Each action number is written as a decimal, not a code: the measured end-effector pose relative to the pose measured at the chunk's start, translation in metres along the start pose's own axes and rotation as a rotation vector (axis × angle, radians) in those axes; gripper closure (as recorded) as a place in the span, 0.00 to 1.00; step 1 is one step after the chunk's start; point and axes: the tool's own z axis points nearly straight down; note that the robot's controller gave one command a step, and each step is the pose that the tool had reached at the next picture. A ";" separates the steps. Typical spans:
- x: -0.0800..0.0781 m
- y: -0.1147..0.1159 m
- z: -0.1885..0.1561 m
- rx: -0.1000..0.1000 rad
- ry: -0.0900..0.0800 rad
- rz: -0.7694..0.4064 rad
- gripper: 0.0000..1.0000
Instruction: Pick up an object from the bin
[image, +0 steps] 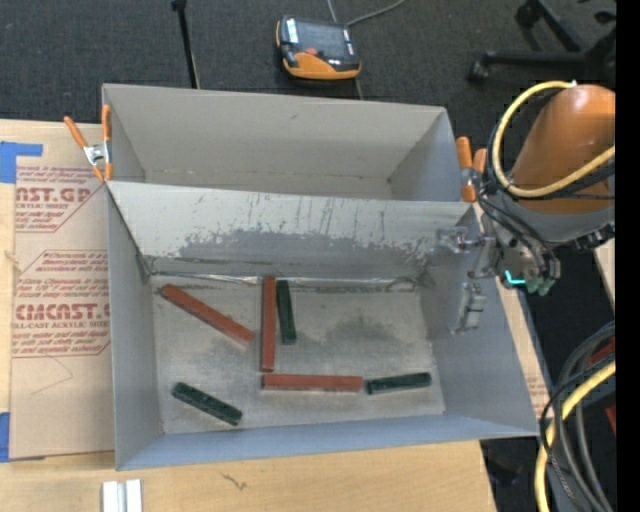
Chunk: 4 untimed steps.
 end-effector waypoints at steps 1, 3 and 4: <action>-0.002 0.000 -0.004 0.002 -0.007 -0.001 0.00; 0.055 0.048 0.081 0.000 0.000 -0.136 0.00; 0.040 0.050 0.105 0.001 -0.006 -0.182 0.00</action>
Offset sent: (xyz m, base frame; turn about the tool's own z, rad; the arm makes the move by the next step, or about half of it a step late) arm -0.0628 0.0575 -0.1479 -0.0970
